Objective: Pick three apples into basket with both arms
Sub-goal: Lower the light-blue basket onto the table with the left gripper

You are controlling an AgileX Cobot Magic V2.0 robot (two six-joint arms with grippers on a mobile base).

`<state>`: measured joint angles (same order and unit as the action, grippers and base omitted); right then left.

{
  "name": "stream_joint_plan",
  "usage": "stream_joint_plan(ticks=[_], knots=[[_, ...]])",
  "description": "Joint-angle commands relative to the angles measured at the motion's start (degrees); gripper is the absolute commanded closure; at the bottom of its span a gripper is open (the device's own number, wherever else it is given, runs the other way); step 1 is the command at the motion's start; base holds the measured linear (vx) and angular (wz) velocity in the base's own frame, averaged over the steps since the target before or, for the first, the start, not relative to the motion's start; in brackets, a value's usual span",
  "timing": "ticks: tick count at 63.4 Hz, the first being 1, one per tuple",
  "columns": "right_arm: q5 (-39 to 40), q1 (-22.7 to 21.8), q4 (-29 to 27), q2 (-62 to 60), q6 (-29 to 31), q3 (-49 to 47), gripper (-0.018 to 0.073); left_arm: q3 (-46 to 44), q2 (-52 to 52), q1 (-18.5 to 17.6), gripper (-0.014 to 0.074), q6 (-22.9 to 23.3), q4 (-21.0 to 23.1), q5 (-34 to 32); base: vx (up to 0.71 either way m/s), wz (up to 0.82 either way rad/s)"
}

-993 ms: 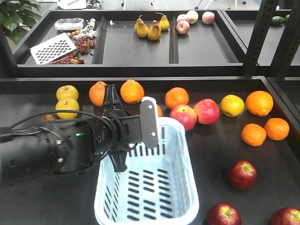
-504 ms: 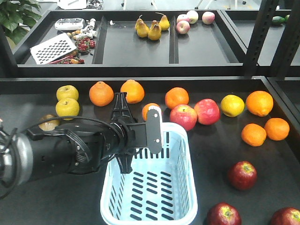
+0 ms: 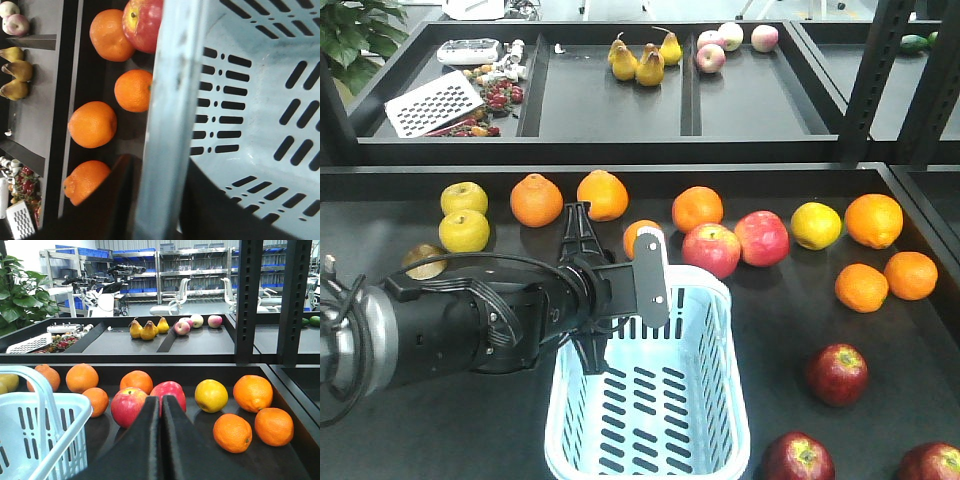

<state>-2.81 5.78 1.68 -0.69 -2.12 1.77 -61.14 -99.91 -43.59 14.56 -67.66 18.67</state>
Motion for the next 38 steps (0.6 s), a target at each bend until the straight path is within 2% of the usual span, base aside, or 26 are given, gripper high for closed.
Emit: stream_joint_plan(ticks=[1, 10, 16, 28, 38], knots=[[4.16, 0.2, 0.12, -0.07, 0.47, 0.65, 0.0568, -1.62, 2.33, -0.67, 0.0239, 0.93, 1.15, -0.2, 0.0, 0.0], [4.16, 0.2, 0.12, -0.07, 0.47, 0.65, 0.0568, -1.62, 2.46, -1.72, 0.0083, 0.93, 2.84, 0.48, 0.0, 0.0], [4.16, 0.2, 0.12, -0.07, 0.47, 0.65, 0.0568, -1.62, 3.18, -2.82, 0.0026, 0.93, 3.89, 1.75, 0.0, 0.0], [4.16, 0.2, 0.12, -0.07, 0.47, 0.65, 0.0568, -1.62, 6.23, -5.02, 0.0017, 0.93, 6.72, 6.29, 0.0, 0.0], [4.16, 0.2, 0.12, -0.07, 0.47, 0.65, 0.0568, -1.62, 10.56, -5.42, 0.0017, 0.82, 14.06, 8.93, 0.0, 0.0]])
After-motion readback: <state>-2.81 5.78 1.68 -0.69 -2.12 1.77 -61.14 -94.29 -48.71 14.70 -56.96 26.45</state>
